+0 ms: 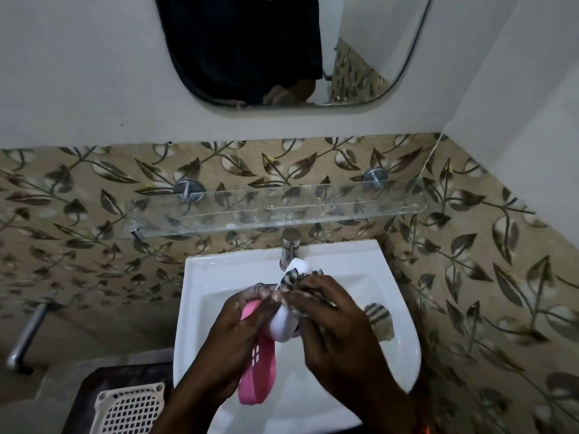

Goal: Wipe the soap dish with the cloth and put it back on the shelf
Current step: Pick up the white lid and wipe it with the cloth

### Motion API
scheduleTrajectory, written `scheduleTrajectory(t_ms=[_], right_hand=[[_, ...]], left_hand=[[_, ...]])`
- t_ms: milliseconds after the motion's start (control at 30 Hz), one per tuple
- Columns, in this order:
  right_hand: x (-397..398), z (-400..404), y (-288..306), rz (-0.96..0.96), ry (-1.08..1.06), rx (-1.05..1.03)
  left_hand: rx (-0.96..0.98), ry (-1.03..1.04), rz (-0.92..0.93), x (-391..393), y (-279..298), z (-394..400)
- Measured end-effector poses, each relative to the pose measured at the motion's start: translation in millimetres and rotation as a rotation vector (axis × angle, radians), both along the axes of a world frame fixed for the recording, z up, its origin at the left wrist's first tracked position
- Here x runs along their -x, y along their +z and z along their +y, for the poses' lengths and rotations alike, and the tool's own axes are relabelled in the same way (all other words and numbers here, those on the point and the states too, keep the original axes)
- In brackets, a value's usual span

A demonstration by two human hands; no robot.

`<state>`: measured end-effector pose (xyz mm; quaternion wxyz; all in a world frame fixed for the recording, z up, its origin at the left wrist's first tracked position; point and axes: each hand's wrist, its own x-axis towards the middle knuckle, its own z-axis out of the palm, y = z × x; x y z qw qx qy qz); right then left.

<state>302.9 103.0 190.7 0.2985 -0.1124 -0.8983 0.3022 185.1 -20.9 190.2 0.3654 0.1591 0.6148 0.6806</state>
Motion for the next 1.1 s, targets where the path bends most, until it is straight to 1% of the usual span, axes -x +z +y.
scheduleTrajectory(t_ms=[67,133,167,233,267,333,467,567,600,667,733,800,867,933,1100], right_hand=[[-1.4,-1.6,-2.0,0.025,0.041,-0.081],[-0.2,11.9,-4.0,0.008,0.023,-0.131],[3.6,21.9,-4.6,-0.006,-0.011,-0.130],[12.2,40.2,-5.1,0.002,-0.065,-0.031],[15.2,45.6,-3.9,0.021,-0.064,0.027],[16.6,45.2,-1.9,0.052,-0.032,0.072],[7.6,20.6,-8.5,0.043,0.035,-0.025],[11.0,26.7,-8.2,0.068,0.024,-0.007],[14.4,34.5,-7.2,0.082,-0.008,0.047],[19.9,49.1,-5.7,0.095,-0.062,0.255],[21.1,51.3,-4.4,0.056,-0.078,0.577],[18.5,41.3,-4.3,0.002,-0.081,0.893],[15.4,29.7,-3.7,-0.053,-0.098,1.097],[13.8,23.0,-1.6,-0.095,-0.107,1.186],[2.5,27.0,5.9,-0.257,-0.098,1.258]], left_hand=[[-0.002,-0.033,0.087,0.8,3.7,-0.7],[-0.040,-0.056,0.109,1.4,9.0,-3.9],[-0.058,-0.089,0.121,1.9,11.0,-4.8],[-0.082,-0.155,0.154,1.7,13.9,-4.7],[-0.094,-0.153,0.147,2.2,13.5,-4.3],[-0.106,-0.122,0.109,3.8,10.3,-2.8],[-0.114,-0.073,0.099,2.9,7.2,5.7],[-0.153,-0.079,0.026,1.1,6.9,7.6],[-0.166,-0.082,0.001,-0.6,8.5,7.6],[-0.197,-0.066,-0.044,-2.6,12.3,8.1],[-0.257,-0.031,-0.115,-3.0,17.0,12.2],[-0.295,0.005,-0.132,-2.5,20.9,17.3],[-0.310,0.010,-0.113,-1.9,19.1,21.9],[-0.291,0.025,-0.108,-2.3,14.7,24.6],[-0.282,0.032,-0.059,-3.2,9.0,25.3]])
